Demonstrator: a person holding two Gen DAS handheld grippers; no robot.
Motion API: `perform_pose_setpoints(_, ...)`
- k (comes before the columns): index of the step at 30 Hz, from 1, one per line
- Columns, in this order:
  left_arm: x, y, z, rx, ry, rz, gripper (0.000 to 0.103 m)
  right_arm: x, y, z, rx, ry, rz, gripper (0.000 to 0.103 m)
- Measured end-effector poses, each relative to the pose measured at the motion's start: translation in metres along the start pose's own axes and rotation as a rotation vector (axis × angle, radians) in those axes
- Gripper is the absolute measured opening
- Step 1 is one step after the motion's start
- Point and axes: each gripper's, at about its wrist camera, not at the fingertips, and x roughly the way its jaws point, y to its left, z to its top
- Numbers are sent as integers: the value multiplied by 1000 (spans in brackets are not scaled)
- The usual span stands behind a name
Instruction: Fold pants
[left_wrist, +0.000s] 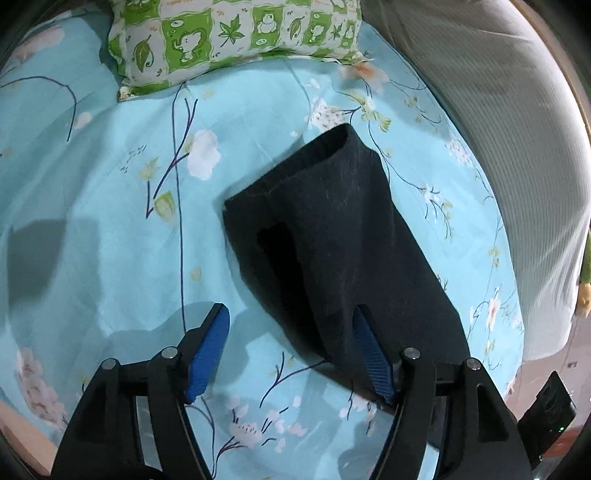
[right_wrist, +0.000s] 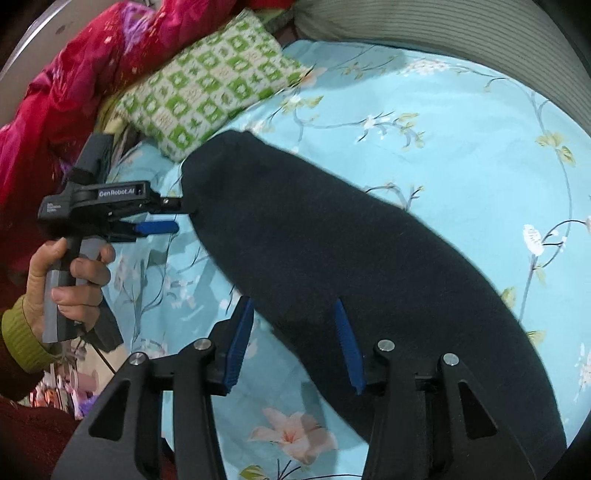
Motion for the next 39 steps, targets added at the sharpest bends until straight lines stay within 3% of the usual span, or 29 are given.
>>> perform_pose_setpoints(10, 14, 0, 23, -40, 33, 53, 75, -12, -74, 37, 218, -77, -57, 47)
perform_pose_setpoints(15, 19, 3, 27, -29, 21, 62, 75, 8, -97, 55, 235, -41, -70, 47)
perform_pose_setpoints(20, 29, -2, 32, 22, 19, 57, 65, 48, -103, 69, 198, 66, -42, 46)
perform_pose_setpoints(23, 35, -3, 34, 33, 19, 50, 59, 71, -101, 65, 162, 161, -27, 40)
perform_pose_setpoints(25, 39, -5, 35, 43, 15, 48, 54, 75, -94, 64, 135, 173, -32, 39)
perform_pose_setpoints(27, 42, -9, 36, 60, 8, 54, 50, 79, -86, 64, 96, 199, -33, 26)
perform_pose_setpoints(29, 43, -14, 35, 90, -2, 62, 40, 79, -75, 64, 38, 215, -53, 22)
perform_pose_setpoints(30, 42, -16, 35, 104, -5, 46, 28, 78, -73, 65, 17, 215, -65, 20)
perform_pose_setpoints(32, 34, -17, 35, 117, -25, 2, 18, 71, -64, 65, -18, 205, -94, 17)
perform_pose_setpoints(37, -21, -34, 28, 218, -159, -122, 15, 25, -44, 69, -86, 74, -148, 14)
perform_pose_setpoints(38, -32, -37, 26, 238, -185, -146, 15, 12, -40, 70, -96, 36, -164, 8)
perform_pose_setpoints(39, -40, -39, 25, 253, -202, -163, 15, 3, -38, 71, -104, 10, -180, 8)
